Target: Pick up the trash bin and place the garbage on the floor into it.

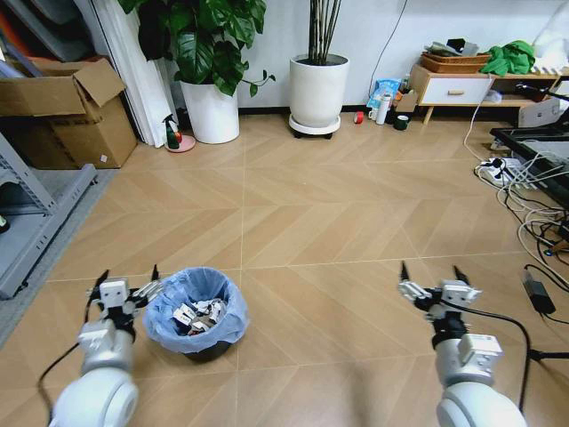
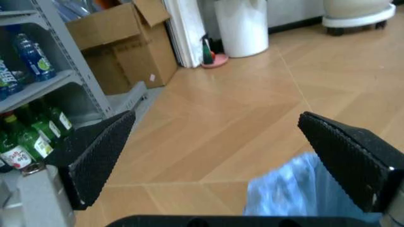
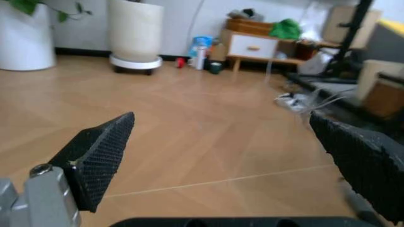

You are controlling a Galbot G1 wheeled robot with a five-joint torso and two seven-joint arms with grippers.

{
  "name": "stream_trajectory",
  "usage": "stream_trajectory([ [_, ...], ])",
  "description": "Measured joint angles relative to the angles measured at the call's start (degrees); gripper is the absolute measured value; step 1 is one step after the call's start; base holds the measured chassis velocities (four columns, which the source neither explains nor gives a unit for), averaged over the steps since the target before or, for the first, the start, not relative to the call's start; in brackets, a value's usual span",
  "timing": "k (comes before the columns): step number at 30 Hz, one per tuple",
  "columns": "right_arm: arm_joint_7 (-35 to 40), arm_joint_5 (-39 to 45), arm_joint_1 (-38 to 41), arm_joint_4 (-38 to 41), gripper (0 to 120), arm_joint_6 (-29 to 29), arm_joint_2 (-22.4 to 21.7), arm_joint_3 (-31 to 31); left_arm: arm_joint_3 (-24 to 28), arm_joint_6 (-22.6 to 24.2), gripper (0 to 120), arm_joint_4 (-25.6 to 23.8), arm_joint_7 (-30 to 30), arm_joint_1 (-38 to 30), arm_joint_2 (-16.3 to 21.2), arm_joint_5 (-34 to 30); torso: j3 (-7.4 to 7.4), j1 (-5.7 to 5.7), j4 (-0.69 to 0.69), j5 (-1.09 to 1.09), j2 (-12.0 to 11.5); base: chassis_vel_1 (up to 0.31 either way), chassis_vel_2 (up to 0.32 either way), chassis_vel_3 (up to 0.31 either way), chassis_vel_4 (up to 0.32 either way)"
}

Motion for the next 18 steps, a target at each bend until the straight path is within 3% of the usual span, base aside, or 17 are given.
stream_trajectory([
  [3,-2.5,-2.0,-0.7,-0.3,100,2.6,1.6,3.8,-2.3,0.0,100,-2.7,2.5,3.5,-2.4,0.1,0.00,0.00,0.00,0.01,0.0,0.000,0.000,0.000,0.000],
  [7,-5.4,-2.6,-2.0,1.2,100,4.4,3.6,5.6,-1.8,1.0,100,-5.8,0.9,4.3,-4.5,-0.7,0.00,0.00,-0.02,0.01,0.0,0.000,0.000,0.000,0.000],
  [14,-12.8,-1.9,-3.9,3.6,100,8.7,3.2,5.1,2.8,4.0,100,-9.7,-1.4,4.0,-4.4,-2.0,0.00,0.00,-0.01,0.00,0.0,0.000,0.000,0.000,0.000],
  [18,-13.3,-1.4,-4.2,5.0,100,8.3,2.7,4.4,3.6,3.7,100,-10.2,-0.6,3.9,-3.7,-2.1,0.00,0.00,-0.01,0.00,0.0,0.000,0.000,0.000,0.000],
])
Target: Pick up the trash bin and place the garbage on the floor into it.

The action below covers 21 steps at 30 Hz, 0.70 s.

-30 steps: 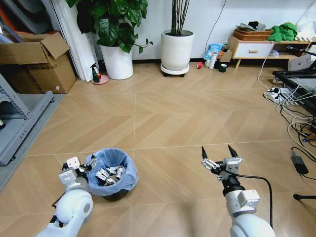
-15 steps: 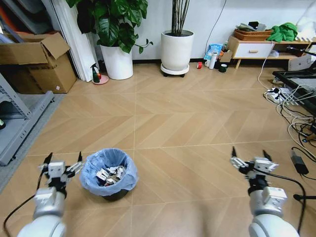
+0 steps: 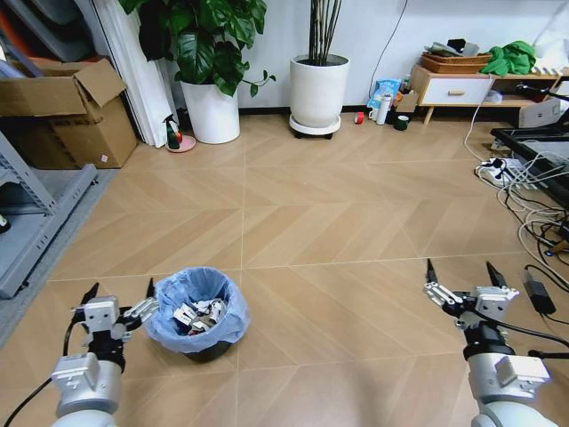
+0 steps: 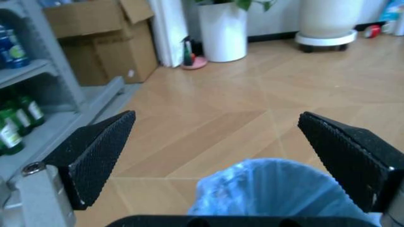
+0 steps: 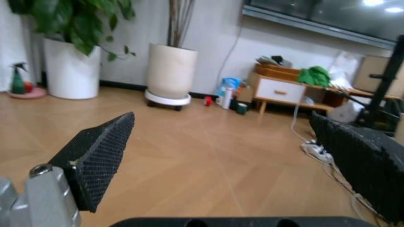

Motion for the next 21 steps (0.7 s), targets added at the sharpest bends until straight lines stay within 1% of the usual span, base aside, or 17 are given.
stream_trajectory([
  [2,0.4,0.6,-0.4,1.8,100,-1.4,-0.3,-1.7,-0.3,-1.2,100,-0.2,3.1,0.0,0.6,0.2,0.00,0.00,0.01,0.00,0.0,0.000,0.000,0.000,0.000],
  [4,1.0,0.6,-0.7,2.6,100,-2.1,-0.4,-2.8,-0.6,-1.7,100,-0.5,4.9,0.1,0.8,0.6,0.00,0.00,0.01,-0.01,0.0,0.000,0.000,0.000,0.000],
  [10,2.2,0.4,-0.6,3.2,100,-3.1,-0.4,-2.7,-0.9,-1.7,100,-1.3,4.8,0.6,0.3,1.7,0.00,0.00,0.00,0.00,0.0,0.000,0.000,0.000,0.000],
  [13,3.3,0.5,-0.1,4.0,100,-3.8,-1.1,-1.9,-1.2,-1.7,100,-1.9,3.9,1.7,-0.7,2.7,0.00,0.00,0.02,0.00,0.0,0.000,0.000,0.000,0.000],
  [21,3.8,0.4,0.0,4.1,100,-4.2,-1.1,-2.1,-1.1,-1.8,100,-2.0,3.7,1.7,-0.8,2.7,0.00,0.00,0.01,0.00,0.0,0.000,0.000,0.000,0.000],
])
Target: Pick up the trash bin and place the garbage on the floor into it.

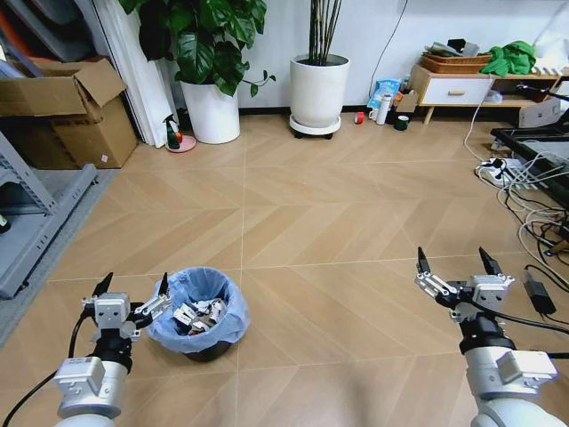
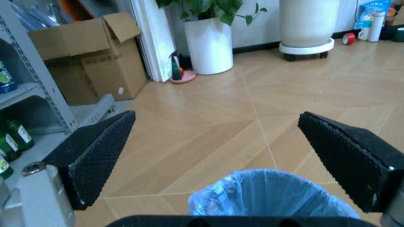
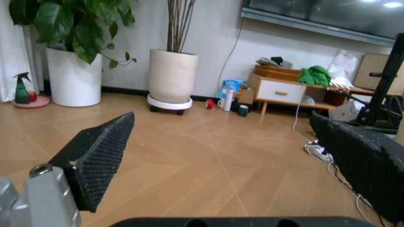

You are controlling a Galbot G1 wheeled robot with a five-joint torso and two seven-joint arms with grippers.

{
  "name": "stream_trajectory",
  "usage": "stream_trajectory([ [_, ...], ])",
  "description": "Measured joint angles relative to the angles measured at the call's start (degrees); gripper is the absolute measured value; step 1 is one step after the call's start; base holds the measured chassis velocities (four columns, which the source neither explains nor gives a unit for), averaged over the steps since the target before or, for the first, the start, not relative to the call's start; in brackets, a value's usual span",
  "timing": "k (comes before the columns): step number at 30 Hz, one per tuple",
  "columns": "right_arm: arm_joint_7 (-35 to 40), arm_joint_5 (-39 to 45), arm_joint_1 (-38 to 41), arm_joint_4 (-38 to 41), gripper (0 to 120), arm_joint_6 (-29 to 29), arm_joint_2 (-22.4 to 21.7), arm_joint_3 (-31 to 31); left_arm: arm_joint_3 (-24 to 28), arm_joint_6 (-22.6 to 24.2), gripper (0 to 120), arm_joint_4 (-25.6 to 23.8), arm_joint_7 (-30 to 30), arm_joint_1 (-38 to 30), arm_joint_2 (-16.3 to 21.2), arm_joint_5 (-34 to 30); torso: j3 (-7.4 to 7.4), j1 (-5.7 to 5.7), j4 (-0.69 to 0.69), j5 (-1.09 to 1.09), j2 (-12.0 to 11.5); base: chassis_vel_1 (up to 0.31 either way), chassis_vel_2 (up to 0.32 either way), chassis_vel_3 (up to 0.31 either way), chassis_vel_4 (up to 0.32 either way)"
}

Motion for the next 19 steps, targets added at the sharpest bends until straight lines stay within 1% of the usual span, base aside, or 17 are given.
stream_trajectory([
  [19,0.1,0.0,0.0,-0.1,100,0.0,0.0,0.0,0.1,0.0,100,0.1,-0.1,-0.1,0.0,0.0,0.00,0.00,0.00,0.00,0.0,0.000,0.000,0.000,0.000],
])
